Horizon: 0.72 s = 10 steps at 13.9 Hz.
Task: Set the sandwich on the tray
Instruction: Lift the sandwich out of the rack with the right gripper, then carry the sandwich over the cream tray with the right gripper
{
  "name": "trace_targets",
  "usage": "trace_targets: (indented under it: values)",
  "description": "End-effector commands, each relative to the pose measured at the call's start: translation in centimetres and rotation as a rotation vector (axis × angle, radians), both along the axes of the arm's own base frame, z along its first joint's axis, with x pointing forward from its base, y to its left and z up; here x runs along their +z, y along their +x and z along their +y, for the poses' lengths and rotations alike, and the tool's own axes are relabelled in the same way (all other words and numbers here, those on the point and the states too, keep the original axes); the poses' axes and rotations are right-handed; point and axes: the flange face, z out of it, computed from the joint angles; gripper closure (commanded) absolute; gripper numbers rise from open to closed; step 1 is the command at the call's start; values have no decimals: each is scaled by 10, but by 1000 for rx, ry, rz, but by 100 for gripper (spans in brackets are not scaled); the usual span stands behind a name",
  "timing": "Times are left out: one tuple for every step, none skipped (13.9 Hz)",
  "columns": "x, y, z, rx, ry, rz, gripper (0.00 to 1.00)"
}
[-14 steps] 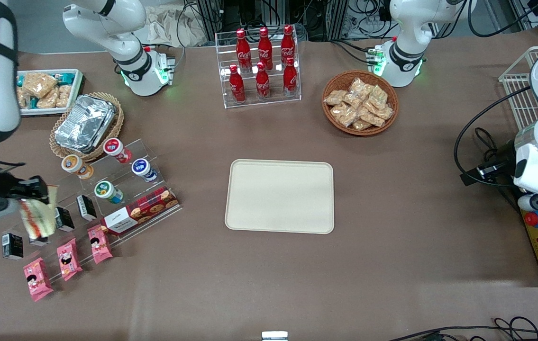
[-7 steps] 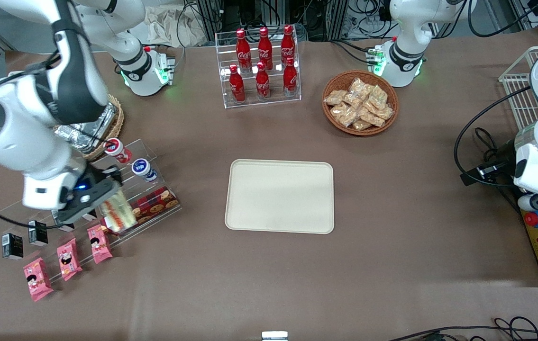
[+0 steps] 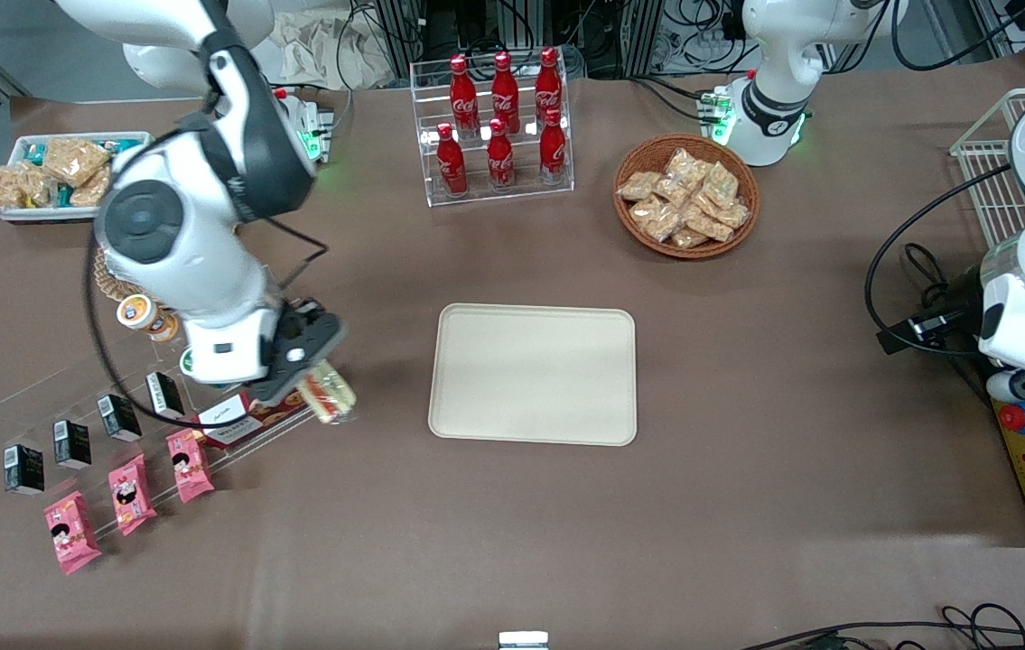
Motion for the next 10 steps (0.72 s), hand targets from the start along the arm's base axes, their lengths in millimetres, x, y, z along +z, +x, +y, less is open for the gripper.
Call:
trace_targets:
  values:
    - [-12, 13, 53, 97, -40, -28, 76]
    - [-22, 13, 66, 137, -50, -26, 76]
    - [-31, 16, 79, 178, -48, -43, 76]
    - [-42, 17, 91, 231, -46, -66, 76]
    - [-52, 16, 106, 283, -40, -90, 75]
    - [-62, 15, 119, 323, -35, -113, 75]
    - [-71, 11, 137, 354, -26, -138, 75]
    - [-81, 9, 148, 370, -17, -155, 75]
    - [-94, 6, 162, 394, -5, -164, 75]
    - [-107, 2, 174, 417, 5, -175, 75]
